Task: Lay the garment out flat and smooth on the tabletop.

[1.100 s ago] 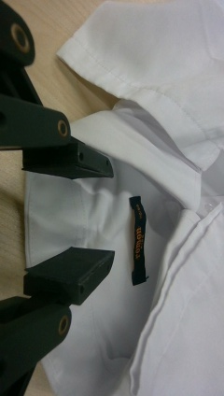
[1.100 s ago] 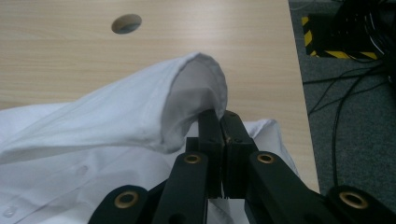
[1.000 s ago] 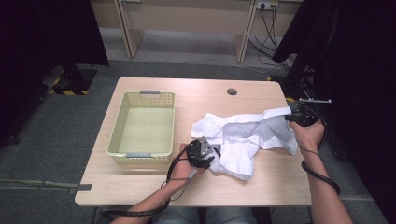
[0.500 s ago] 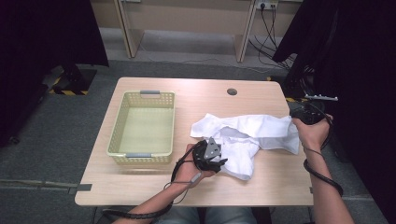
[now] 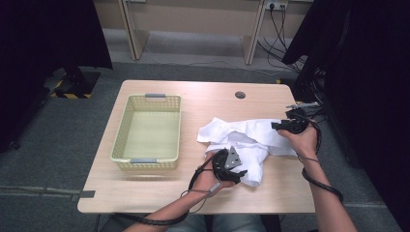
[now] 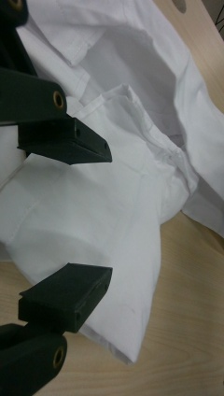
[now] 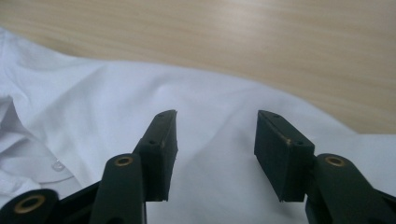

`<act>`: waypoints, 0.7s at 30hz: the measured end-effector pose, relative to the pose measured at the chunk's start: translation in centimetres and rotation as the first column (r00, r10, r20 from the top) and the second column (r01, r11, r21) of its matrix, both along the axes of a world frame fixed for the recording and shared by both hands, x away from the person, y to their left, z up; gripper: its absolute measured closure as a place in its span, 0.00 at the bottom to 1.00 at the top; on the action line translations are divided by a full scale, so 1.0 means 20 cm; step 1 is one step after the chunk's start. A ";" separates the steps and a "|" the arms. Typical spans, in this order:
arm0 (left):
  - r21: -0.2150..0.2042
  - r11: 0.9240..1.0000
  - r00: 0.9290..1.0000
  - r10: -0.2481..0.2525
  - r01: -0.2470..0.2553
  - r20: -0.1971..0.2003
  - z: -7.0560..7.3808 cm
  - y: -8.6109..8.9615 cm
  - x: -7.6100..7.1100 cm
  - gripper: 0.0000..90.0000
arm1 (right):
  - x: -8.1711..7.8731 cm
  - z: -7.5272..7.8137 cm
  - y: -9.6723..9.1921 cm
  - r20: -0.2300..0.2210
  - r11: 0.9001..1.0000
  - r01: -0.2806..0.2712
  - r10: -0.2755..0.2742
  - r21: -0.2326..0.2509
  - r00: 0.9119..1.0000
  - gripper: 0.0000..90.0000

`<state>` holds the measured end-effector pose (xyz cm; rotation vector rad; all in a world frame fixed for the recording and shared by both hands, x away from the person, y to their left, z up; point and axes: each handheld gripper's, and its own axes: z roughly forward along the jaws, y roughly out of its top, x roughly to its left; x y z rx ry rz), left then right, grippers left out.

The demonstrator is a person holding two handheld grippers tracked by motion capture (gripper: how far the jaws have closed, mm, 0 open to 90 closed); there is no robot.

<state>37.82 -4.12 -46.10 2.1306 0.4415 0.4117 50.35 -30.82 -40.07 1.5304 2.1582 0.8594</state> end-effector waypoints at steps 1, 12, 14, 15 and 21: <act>0.003 1.000 1.000 0.001 -0.001 -0.004 -0.01 -0.01 0.00 0.42 | 0.01 -0.02 0.01 -0.013 1.000 -0.008 0.008 -0.004 1.000 0.52; 0.066 0.998 0.999 0.018 -0.016 -0.038 -0.06 -0.05 0.03 0.51 | 0.05 -0.17 0.00 -0.158 0.999 0.005 -0.011 -0.038 0.987 0.72; 0.081 0.996 0.999 0.028 -0.025 -0.041 -0.06 -0.04 0.04 0.54 | 0.05 -0.19 0.00 -0.181 1.000 0.008 -0.013 -0.029 0.983 0.83; 0.083 0.996 0.998 0.039 -0.035 -0.044 -0.06 -0.04 0.05 0.55 | 0.04 -0.19 0.00 -0.187 1.000 0.007 -0.013 -0.029 0.982 0.86; 0.112 0.992 0.997 0.068 -0.063 -0.039 -0.06 -0.01 0.08 0.59 | 0.01 -0.18 -0.02 -0.224 1.000 -0.014 0.008 -0.026 0.975 0.95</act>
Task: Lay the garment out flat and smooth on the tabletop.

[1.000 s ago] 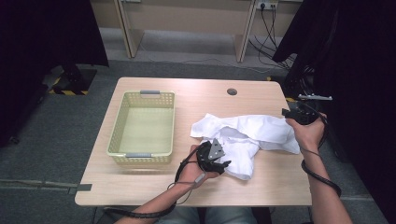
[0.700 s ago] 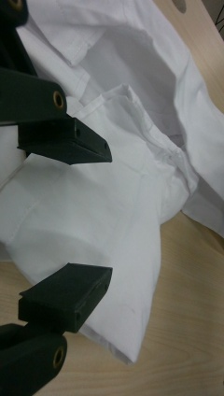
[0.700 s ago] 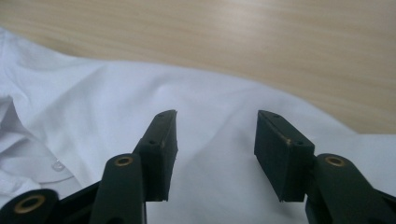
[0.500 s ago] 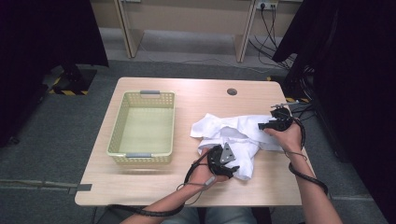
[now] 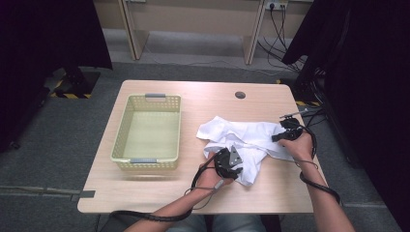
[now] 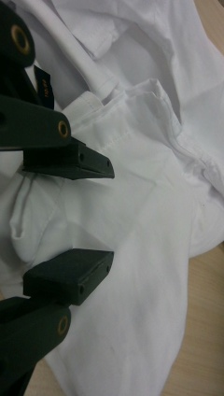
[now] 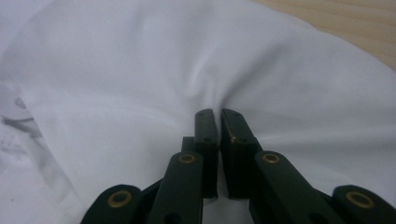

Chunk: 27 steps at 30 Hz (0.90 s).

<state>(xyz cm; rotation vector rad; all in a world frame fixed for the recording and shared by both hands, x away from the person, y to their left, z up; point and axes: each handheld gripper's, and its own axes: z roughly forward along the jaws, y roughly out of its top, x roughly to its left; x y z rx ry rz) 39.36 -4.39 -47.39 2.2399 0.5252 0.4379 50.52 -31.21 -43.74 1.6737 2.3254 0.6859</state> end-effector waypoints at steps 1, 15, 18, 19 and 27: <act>0.002 1.000 1.000 0.005 -0.005 0.000 0.00 0.01 0.01 0.59 | -0.01 0.00 0.00 -0.005 1.000 -0.004 0.004 -0.003 1.000 0.95; 0.019 0.993 0.992 0.121 -0.121 -0.022 0.02 0.17 0.16 0.61 | -0.21 0.01 0.04 -0.064 0.993 -0.116 0.117 0.019 0.991 0.95; 0.025 0.989 0.989 0.145 -0.144 -0.022 0.03 0.20 0.20 0.61 | -0.25 0.00 0.06 -0.069 0.989 -0.144 0.146 0.031 0.987 0.95; 0.029 0.988 0.988 0.150 -0.149 -0.021 0.03 0.21 0.21 0.61 | -0.26 0.00 0.07 -0.072 0.988 -0.148 0.150 0.034 0.986 0.95; 0.038 0.985 0.985 0.170 -0.169 -0.027 0.02 0.23 0.25 0.61 | -0.32 -0.01 0.09 -0.074 0.985 -0.165 0.169 0.052 0.983 0.94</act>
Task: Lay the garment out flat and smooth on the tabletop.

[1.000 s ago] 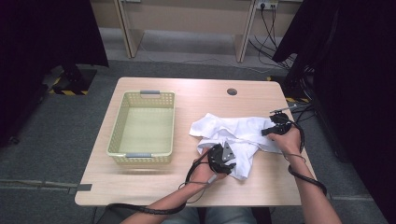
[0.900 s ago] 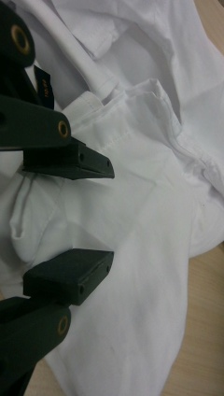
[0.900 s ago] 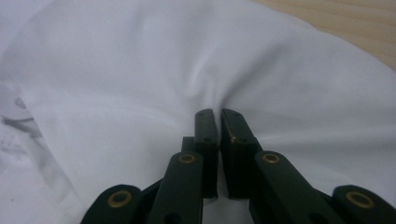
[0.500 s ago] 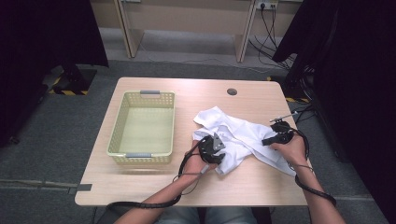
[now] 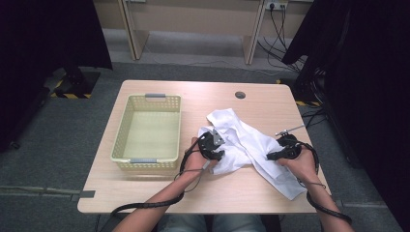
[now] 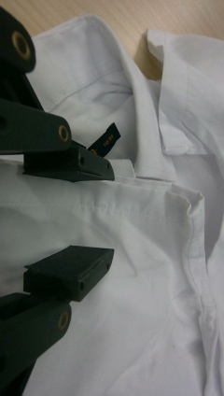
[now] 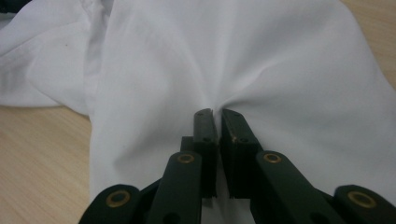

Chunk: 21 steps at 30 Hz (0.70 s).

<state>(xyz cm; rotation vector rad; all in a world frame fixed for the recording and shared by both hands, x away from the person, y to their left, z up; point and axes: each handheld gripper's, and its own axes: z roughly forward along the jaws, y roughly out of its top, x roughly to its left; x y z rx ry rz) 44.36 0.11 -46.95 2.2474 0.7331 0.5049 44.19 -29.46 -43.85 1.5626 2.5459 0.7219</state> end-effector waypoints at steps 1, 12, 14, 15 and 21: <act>0.003 1.000 1.000 0.002 -0.002 0.000 0.00 0.00 0.01 0.61 | -0.01 0.00 0.00 0.001 1.000 -0.005 0.005 0.000 1.000 0.94; 0.017 1.000 1.000 0.024 -0.024 0.007 0.00 0.01 0.05 0.61 | -0.09 -0.01 0.06 -0.005 0.998 -0.055 0.055 0.012 0.998 0.93; 0.018 0.999 1.000 0.027 -0.028 0.007 0.00 0.01 0.05 0.60 | -0.10 -0.01 0.07 -0.004 0.998 -0.060 0.060 0.008 0.998 0.93; 0.019 0.999 1.000 0.028 -0.028 0.007 0.00 0.01 0.05 0.60 | -0.11 -0.01 0.07 -0.003 0.998 -0.064 0.064 0.008 0.998 0.93; 0.016 0.999 0.999 0.041 -0.041 0.008 0.01 0.02 0.06 0.60 | -0.12 -0.01 0.08 -0.002 0.997 -0.071 0.071 0.017 0.997 0.92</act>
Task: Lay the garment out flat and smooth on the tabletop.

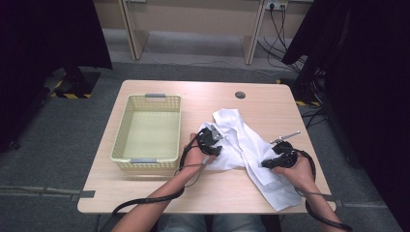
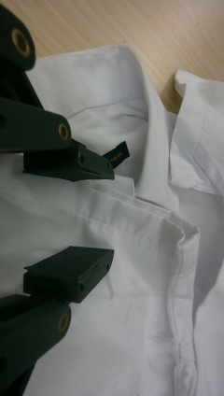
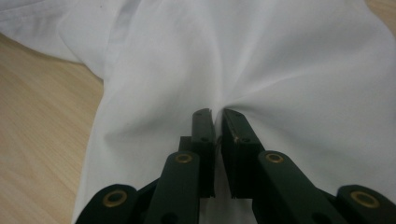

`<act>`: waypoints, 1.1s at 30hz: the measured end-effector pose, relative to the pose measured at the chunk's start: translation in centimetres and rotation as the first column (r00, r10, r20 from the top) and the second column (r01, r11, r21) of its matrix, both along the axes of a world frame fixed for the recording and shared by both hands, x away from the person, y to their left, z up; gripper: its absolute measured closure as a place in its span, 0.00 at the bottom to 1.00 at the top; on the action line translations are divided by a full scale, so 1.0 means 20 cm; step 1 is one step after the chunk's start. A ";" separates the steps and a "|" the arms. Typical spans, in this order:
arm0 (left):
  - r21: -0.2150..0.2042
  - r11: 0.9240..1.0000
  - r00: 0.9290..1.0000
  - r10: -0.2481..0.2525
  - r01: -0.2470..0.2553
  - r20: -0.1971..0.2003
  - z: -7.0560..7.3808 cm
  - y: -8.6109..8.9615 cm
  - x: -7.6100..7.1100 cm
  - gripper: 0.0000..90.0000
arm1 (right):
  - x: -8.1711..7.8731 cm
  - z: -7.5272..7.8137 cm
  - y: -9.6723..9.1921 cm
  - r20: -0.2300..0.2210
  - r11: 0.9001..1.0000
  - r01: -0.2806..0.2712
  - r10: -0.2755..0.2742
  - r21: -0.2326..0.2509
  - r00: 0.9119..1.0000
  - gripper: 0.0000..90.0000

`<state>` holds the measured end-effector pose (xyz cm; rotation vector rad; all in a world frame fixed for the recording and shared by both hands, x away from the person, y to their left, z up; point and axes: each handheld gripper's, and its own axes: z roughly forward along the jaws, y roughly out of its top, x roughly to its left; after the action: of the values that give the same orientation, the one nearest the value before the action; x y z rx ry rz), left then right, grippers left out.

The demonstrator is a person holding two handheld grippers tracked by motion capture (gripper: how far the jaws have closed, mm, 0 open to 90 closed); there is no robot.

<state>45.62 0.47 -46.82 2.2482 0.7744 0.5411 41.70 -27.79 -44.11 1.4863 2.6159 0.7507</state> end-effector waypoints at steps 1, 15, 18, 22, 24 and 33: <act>0.000 1.000 1.000 0.001 -0.001 0.002 0.00 0.00 0.00 0.60 | 0.00 0.00 0.00 0.001 1.000 -0.003 0.003 -0.001 1.000 0.92; -0.088 0.982 0.980 -0.158 0.169 0.117 0.15 -0.07 -0.17 0.45 | 0.01 0.15 0.08 0.123 0.999 -0.023 0.020 0.024 0.992 0.67; -0.069 0.969 0.967 -0.227 0.236 0.119 0.13 -0.13 -0.21 0.43 | 0.03 0.13 0.14 0.117 0.998 -0.053 0.050 0.028 0.992 0.64; -0.045 0.961 0.957 -0.266 0.272 0.116 0.10 -0.17 -0.22 0.41 | 0.06 0.11 0.18 0.110 0.998 -0.061 0.057 0.033 0.992 0.62; -0.040 0.957 0.954 -0.281 0.286 0.108 0.08 -0.18 -0.22 0.41 | 0.08 0.10 0.20 0.104 0.997 -0.073 0.069 0.033 0.992 0.61; -0.035 0.948 0.945 -0.311 0.316 0.106 0.06 -0.24 -0.27 0.42 | 0.12 0.05 0.28 0.077 0.996 -0.087 0.086 0.013 0.993 0.66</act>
<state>40.16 -4.25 -45.72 2.2201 0.3640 0.4686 44.07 -22.27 -43.09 1.3283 2.6380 0.8216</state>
